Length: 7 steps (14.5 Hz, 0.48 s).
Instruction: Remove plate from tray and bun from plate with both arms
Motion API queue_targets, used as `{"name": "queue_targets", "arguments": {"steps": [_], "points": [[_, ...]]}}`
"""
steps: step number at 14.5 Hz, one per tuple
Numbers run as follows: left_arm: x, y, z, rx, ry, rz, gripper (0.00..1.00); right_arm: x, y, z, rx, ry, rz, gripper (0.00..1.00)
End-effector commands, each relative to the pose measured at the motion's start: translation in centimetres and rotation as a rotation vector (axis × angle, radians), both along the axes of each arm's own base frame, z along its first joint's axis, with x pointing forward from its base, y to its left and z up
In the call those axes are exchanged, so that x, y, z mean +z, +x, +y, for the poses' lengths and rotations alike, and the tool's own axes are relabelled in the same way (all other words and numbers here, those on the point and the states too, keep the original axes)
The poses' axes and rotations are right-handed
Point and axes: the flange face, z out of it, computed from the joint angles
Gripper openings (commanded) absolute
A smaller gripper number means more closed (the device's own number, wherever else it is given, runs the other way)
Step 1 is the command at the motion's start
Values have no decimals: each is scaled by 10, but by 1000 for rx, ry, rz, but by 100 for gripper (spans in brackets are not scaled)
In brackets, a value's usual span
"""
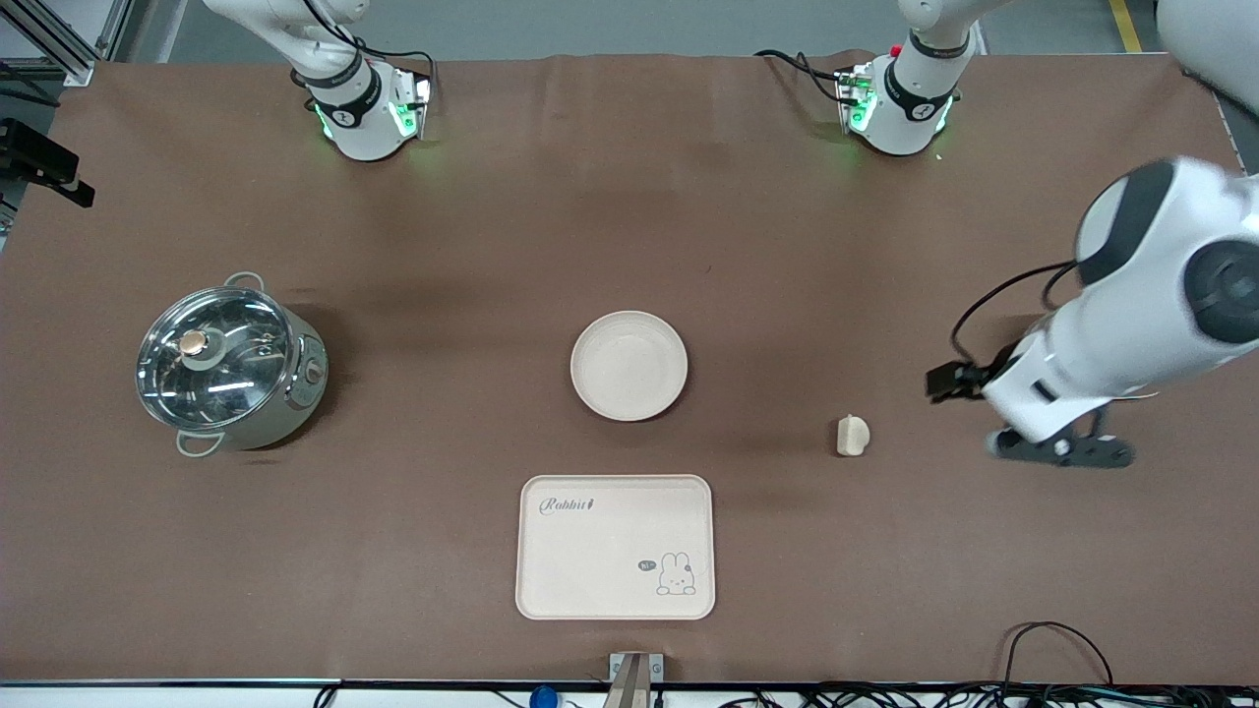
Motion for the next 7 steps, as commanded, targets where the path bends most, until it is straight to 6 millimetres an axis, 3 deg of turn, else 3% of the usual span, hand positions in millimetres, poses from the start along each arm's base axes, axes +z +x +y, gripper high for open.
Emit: {"name": "queue_targets", "arguments": {"steps": [1, 4, 6, 7], "points": [[63, -38, -3, -6, 74, -22, 100, 0, -3, 0, -12, -1, 7, 100], [118, -71, -7, -16, 75, -92, 100, 0, -6, 1, -10, -1, 17, 100], [110, -70, -4, 23, 61, -65, 100, 1, -5, 1, -10, -2, 8, 100], [107, -64, 13, 73, 58, -55, 100, 1, -5, 2, -12, -5, 10, 100]]}}
